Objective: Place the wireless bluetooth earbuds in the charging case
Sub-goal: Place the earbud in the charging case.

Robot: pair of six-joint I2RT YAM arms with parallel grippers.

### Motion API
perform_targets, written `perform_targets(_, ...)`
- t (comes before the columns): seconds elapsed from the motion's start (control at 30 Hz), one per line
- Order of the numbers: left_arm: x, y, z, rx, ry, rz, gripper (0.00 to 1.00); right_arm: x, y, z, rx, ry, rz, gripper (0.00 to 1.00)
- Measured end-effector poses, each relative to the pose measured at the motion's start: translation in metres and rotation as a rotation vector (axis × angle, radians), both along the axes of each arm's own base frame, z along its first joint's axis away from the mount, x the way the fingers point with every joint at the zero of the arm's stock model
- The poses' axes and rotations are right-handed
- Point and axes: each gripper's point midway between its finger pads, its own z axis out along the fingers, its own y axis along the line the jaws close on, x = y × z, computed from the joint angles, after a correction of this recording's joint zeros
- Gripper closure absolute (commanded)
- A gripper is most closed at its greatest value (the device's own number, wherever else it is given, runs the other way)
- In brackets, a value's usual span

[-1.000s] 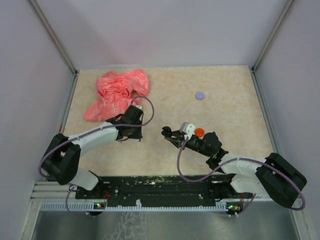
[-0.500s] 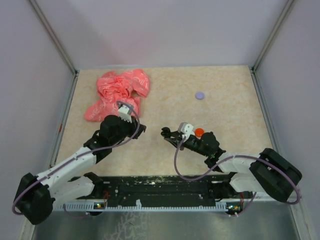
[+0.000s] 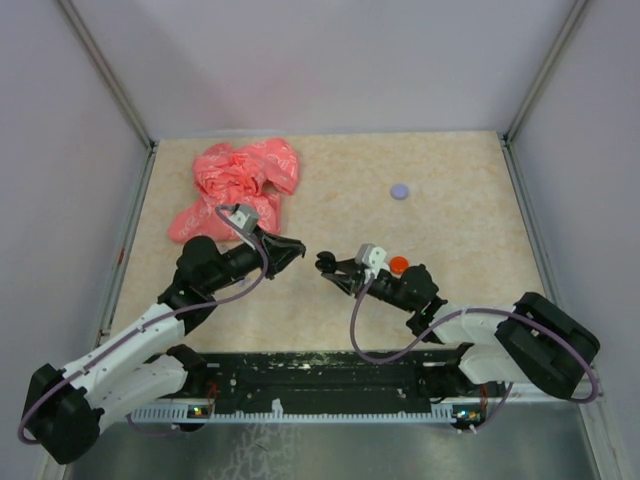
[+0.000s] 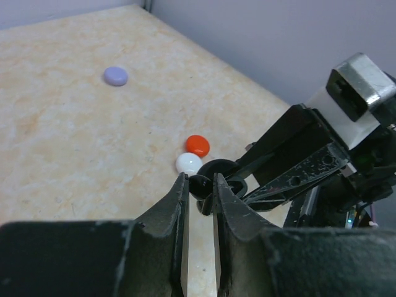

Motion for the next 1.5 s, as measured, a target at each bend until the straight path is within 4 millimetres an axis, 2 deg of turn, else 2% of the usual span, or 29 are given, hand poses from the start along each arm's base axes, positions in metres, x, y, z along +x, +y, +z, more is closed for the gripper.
perform_targets(0.2, -0.014, -0.009, 0.021, -0.075, -0.052, -0.092, 0.88, -0.005, 0.012, 0.022, 0.063, -0.025, 0.025, 1.00)
perform_targets(0.33, -0.022, -0.015, 0.026, -0.101, -0.079, -0.138, 0.88, -0.006, 0.014, 0.034, 0.103, -0.041, 0.026, 1.00)
perform_targets(0.87, -0.036, -0.037, 0.023, -0.114, -0.111, -0.235, 0.88, -0.013, 0.019, 0.049, 0.155, -0.043, 0.062, 1.00)
perform_targets(1.5, -0.033, -0.036, 0.031, -0.113, -0.183, -0.218, 0.89, -0.018, 0.020, 0.056, 0.193, -0.036, 0.088, 1.00)
